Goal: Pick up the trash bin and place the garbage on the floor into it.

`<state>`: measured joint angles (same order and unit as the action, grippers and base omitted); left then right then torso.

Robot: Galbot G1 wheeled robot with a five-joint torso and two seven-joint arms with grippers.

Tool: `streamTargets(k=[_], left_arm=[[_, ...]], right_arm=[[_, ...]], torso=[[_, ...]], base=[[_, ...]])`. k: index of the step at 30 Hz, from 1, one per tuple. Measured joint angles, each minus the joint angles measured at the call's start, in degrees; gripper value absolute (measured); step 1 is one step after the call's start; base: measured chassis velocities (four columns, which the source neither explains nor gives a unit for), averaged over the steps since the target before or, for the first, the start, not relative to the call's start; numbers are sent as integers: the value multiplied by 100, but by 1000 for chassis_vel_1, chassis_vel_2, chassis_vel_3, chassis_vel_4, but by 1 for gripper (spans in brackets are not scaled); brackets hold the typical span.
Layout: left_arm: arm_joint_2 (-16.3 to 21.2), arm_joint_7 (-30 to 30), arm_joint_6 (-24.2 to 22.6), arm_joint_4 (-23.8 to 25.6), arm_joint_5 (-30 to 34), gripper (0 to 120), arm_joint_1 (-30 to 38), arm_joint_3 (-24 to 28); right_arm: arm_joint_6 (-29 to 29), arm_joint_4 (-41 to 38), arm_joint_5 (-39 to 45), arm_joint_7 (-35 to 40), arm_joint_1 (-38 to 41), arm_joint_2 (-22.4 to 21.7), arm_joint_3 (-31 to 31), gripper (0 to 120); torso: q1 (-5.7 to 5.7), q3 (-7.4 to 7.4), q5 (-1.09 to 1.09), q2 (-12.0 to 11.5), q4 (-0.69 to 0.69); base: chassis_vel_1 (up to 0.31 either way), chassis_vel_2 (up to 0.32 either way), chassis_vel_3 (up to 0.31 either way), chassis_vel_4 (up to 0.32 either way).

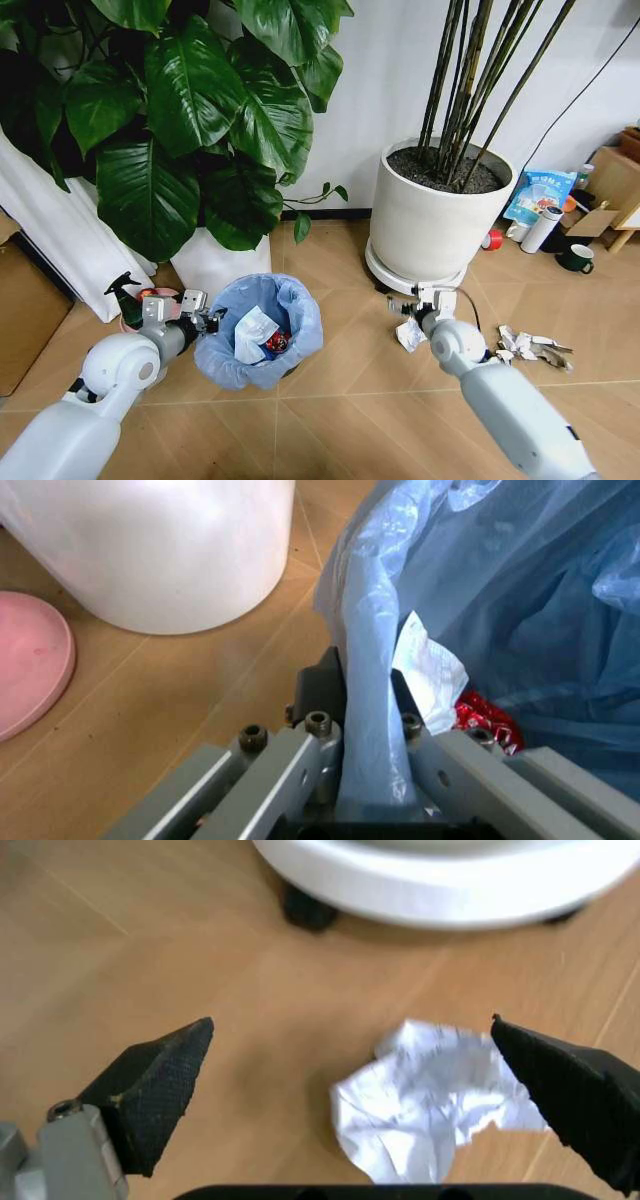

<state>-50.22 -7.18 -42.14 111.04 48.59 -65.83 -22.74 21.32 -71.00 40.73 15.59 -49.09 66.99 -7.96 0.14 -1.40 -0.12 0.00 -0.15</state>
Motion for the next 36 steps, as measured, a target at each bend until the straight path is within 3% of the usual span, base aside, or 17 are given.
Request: streamTargets(k=[12, 26, 36], left_arm=[[-13, -5, 0, -30, -22, 0, 24, 117], [-12, -4, 0, -38, -36, 0, 38, 135], [16, -22, 0, 20, -33, 0, 0, 134]], right_arm=[[-328, 2196, -662, -226, 824, 877, -332, 100], [-257, 2626, -703, -185, 986, 1032, -488, 100], [-253, 2747, -654, -212, 964, 1068, -625, 68]], torso=[[0, 0, -1, 0, 1], [0, 0, 1, 0, -1], [0, 0, 2, 0, 0]], base=[[0, 0, 0, 0], [0, 0, 0, 0], [0, 0, 0, 0]])
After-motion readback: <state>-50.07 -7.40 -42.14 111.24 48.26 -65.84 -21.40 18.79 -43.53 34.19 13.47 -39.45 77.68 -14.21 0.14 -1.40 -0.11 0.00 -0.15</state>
